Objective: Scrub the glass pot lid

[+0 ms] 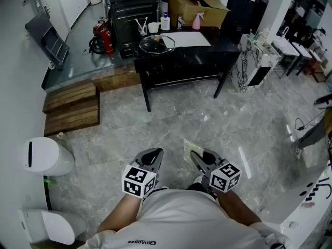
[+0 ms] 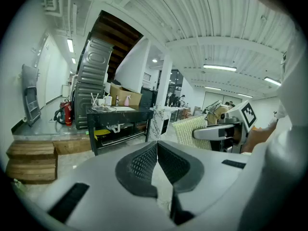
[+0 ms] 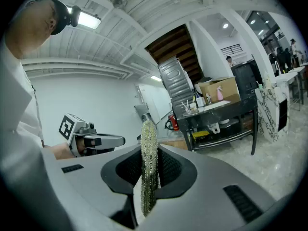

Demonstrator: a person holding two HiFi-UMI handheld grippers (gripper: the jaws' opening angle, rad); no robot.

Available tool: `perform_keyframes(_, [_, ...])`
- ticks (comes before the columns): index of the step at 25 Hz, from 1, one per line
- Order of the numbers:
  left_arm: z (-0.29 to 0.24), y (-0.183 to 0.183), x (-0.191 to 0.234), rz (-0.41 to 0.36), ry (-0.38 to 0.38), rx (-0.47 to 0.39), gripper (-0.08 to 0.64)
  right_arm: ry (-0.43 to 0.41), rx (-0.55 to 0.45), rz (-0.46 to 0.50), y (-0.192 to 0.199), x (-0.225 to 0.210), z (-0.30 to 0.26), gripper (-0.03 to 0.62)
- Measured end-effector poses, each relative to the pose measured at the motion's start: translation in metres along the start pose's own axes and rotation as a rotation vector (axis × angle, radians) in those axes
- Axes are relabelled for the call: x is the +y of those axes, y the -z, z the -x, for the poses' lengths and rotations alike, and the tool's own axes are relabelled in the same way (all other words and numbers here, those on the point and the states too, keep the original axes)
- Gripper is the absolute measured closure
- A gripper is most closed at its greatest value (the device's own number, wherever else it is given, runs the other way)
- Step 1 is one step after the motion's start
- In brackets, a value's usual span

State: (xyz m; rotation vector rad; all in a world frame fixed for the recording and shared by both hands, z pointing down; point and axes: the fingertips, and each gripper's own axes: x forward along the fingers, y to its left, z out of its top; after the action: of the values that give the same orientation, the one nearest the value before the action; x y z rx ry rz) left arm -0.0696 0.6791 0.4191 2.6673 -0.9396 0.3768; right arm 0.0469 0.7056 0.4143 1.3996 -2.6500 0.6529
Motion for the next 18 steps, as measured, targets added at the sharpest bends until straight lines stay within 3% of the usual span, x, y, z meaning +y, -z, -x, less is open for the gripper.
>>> perform_keyframes(13, [-0.002,0.001,0.015,-0.004,0.005,0.002,0.545,-0.009,-0.014,-0.019,0.0,0.002,-0.017,0.512])
perform_keyframes(18, [-0.003,-0.003,0.023,0.068,0.03,-0.006,0.545,-0.009,-0.004,-0.015,-0.003,0.002,-0.026,0.511])
